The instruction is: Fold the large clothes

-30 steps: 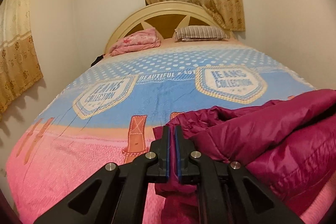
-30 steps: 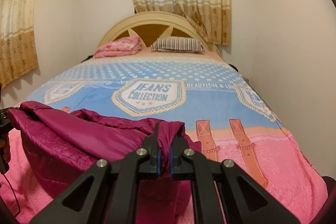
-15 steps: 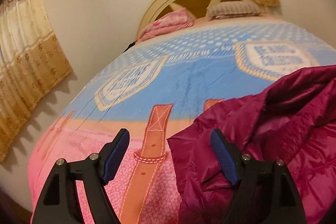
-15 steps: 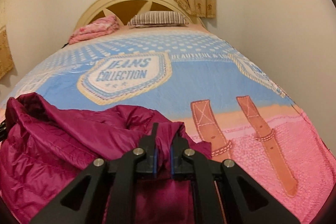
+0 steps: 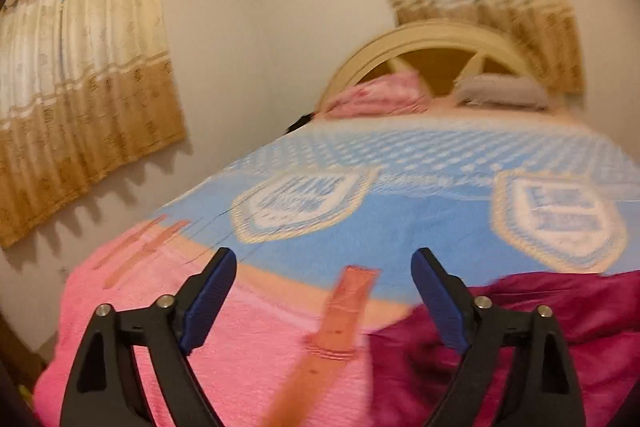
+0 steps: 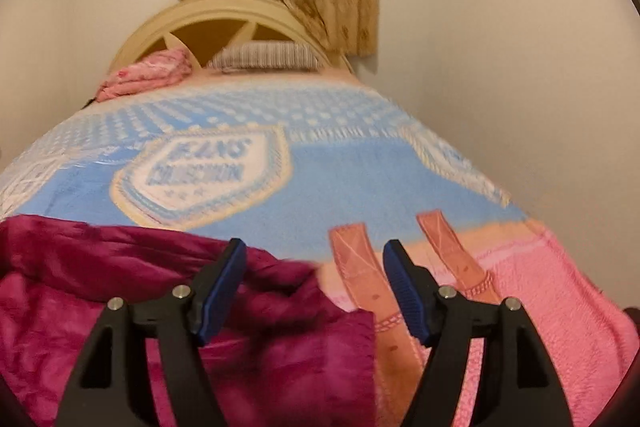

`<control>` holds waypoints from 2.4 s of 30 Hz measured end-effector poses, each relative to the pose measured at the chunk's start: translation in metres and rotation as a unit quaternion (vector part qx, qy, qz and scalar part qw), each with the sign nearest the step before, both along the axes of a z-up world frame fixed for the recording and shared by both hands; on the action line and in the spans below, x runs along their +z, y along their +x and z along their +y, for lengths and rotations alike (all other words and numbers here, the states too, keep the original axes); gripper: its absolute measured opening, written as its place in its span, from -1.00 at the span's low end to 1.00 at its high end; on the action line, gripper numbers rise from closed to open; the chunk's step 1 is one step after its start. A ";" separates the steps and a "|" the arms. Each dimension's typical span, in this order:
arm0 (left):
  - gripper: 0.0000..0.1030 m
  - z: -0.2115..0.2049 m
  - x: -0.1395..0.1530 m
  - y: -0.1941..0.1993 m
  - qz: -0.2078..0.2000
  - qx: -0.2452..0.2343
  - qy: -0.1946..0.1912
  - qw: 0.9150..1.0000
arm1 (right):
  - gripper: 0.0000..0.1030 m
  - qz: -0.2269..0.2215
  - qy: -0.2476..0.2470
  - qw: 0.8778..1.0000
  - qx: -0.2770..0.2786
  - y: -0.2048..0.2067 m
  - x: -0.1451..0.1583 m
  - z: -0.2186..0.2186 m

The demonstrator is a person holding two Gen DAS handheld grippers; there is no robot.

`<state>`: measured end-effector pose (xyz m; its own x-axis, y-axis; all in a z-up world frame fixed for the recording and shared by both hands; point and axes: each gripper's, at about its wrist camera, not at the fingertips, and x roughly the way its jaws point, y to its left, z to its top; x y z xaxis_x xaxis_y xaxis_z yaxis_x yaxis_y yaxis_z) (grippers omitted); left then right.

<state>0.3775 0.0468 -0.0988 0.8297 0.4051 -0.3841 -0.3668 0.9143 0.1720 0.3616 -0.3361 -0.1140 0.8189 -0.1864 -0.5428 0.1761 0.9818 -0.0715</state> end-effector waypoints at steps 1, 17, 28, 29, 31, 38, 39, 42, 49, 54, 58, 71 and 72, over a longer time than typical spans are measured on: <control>0.77 -0.009 -0.001 -0.003 0.002 -0.011 0.004 1.000 | 0.45 -0.007 -0.009 1.000 0.011 -0.006 0.006 0.012; 0.79 -0.081 -0.076 0.066 0.094 -0.042 0.095 0.990 | 0.73 0.040 -0.059 0.992 0.109 0.028 -0.047 0.092; 0.79 -0.080 -0.108 0.100 0.145 -0.059 0.057 0.986 | 0.76 0.085 -0.017 0.992 0.091 0.043 -0.073 0.079; 0.80 -0.080 -0.109 0.102 0.146 -0.059 0.055 0.986 | 0.77 0.089 -0.014 0.992 0.090 0.045 -0.074 0.077; 0.81 -0.080 -0.111 0.103 0.148 -0.061 0.055 0.985 | 0.78 0.095 -0.011 0.991 0.089 0.045 -0.076 0.076; 0.84 -0.078 -0.116 0.108 0.162 -0.067 0.046 0.984 | 0.83 0.112 -0.008 0.990 0.084 0.049 -0.083 0.077; 0.84 -0.077 -0.116 0.109 0.163 -0.068 0.044 0.983 | 0.84 0.118 -0.007 0.990 0.084 0.050 -0.084 0.077; 0.85 -0.077 -0.117 0.110 0.166 -0.068 0.043 0.983 | 0.85 0.127 -0.004 0.988 0.083 0.054 -0.086 0.077; 0.86 -0.081 -0.119 0.112 0.169 -0.066 0.052 0.982 | 0.86 0.140 0.004 0.987 0.081 0.057 -0.091 0.074; 0.86 -0.086 -0.113 0.110 0.167 -0.062 0.070 0.982 | 0.87 0.142 0.003 0.986 0.082 0.057 -0.091 0.075; 0.86 -0.086 -0.076 0.085 0.114 -0.086 0.040 0.989 | 0.82 0.117 0.038 0.988 0.096 0.041 -0.065 0.064; 0.86 -0.132 -0.108 0.096 0.158 -0.137 0.062 0.976 | 0.17 0.102 0.105 0.989 0.010 0.051 -0.077 -0.003; 0.86 -0.132 -0.110 0.096 0.160 -0.137 0.061 0.976 | 0.17 0.102 0.106 0.989 0.012 0.052 -0.078 -0.002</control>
